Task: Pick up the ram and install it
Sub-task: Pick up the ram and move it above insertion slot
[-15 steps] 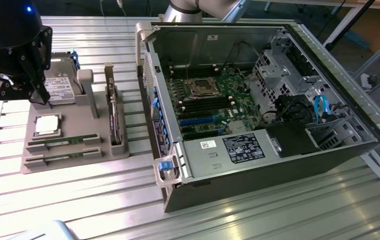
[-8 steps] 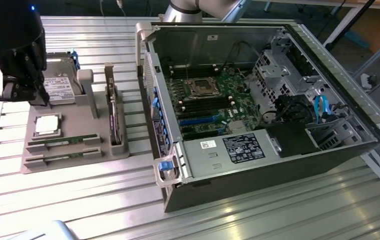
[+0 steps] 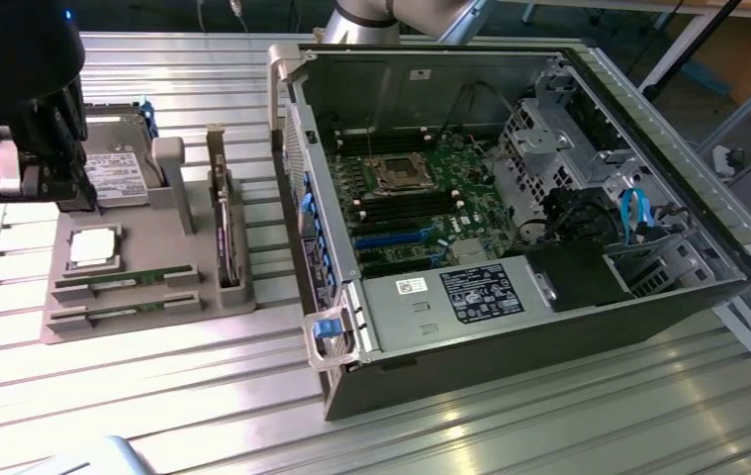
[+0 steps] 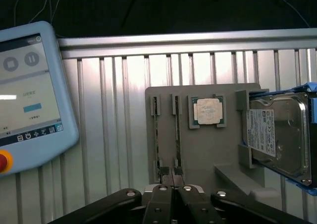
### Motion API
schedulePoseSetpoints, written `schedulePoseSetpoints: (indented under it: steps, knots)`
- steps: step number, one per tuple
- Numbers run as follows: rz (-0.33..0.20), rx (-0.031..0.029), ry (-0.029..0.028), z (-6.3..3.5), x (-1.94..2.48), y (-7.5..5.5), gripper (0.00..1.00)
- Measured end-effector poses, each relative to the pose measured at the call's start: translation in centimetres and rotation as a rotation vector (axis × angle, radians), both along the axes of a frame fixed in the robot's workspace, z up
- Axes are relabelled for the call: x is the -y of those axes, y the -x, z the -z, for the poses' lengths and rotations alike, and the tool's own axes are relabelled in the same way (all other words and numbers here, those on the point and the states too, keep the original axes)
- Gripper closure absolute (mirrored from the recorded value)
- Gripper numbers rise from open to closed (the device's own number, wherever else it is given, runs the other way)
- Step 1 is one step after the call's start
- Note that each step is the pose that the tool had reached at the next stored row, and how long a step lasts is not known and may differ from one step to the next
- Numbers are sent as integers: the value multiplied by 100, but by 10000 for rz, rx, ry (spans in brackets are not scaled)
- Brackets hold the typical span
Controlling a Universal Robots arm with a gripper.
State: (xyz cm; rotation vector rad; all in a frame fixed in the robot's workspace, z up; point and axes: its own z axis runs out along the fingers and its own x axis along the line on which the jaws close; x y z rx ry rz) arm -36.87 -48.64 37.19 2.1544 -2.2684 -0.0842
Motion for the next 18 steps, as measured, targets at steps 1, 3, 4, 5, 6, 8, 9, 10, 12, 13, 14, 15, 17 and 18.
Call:
schedulePoseSetpoints:
  steps: [1,3,4,5,6,8,9,10,12,13,14,15,17,18]
  knots:
    - [0,0,0,0,0,0,90]
    - [0,0,0,0,0,0,83]
    - [0,0,-1,0,0,0,77]
    - [0,0,0,0,0,0,71]
    - [0,0,-1,0,0,0,71]
    - [0,0,-1,2,0,0,64]
    - [-1,4,-4,11,0,0,64]
    - [-3,2,-3,31,0,1,64]
    - [-7,0,-1,65,0,1,64]
    - [-11,-2,-1,83,0,1,64]
    - [-19,-3,-1,106,1,1,64]
    - [-27,-4,-1,130,1,2,64]
    - [-45,-7,0,177,6,1,64]
    - [-57,-8,0,216,10,1,64]
